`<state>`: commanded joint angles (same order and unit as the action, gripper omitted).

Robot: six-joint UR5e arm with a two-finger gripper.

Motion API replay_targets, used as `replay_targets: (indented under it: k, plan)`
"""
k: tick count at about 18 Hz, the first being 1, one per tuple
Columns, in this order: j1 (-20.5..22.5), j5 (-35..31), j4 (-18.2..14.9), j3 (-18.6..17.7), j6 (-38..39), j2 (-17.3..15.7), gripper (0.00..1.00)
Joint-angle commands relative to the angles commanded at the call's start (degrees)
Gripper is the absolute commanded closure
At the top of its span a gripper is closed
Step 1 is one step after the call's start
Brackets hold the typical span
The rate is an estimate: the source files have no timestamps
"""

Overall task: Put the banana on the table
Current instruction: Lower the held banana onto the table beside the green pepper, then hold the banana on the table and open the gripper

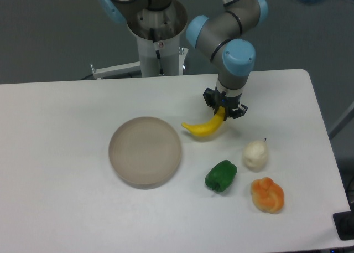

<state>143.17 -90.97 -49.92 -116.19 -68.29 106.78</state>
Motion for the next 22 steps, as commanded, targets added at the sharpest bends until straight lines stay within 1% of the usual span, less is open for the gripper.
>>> replay_targets:
  k: [5, 9, 22]
  plan:
    - [0.2, -0.1, 0.0, 0.5, -0.6, 0.4, 0.72]
    - [0.3, -0.1, 0.0, 0.6, -0.6, 0.4, 0.67]
    - [0.4, -0.3, 0.3, 1.1, -2.8, 1.1, 0.67]
